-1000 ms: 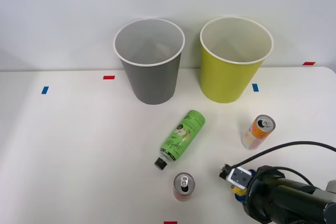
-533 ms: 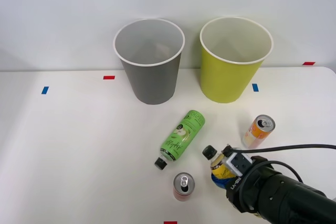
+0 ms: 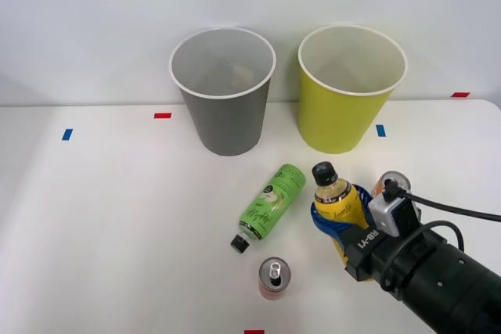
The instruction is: Put cans in the gray bin, plastic bottles in the light green bin
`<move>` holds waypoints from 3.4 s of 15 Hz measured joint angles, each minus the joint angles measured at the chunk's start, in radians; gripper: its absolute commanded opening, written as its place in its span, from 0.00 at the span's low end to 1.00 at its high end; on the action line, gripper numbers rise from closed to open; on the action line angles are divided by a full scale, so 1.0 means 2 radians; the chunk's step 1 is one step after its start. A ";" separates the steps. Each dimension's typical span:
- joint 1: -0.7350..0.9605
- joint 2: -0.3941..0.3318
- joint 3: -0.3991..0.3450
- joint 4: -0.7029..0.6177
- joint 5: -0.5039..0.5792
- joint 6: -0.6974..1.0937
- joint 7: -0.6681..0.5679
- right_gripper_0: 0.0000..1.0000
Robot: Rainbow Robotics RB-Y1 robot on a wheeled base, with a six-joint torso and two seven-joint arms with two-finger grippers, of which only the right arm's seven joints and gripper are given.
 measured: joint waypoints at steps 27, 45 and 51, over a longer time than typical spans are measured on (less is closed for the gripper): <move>-0.387 0.213 -0.208 0.167 -0.171 0.112 -0.036 0.00; -0.506 0.207 -0.176 0.394 -0.105 0.008 0.018 1.00; -0.477 0.213 -0.166 0.389 -0.090 -0.006 0.037 1.00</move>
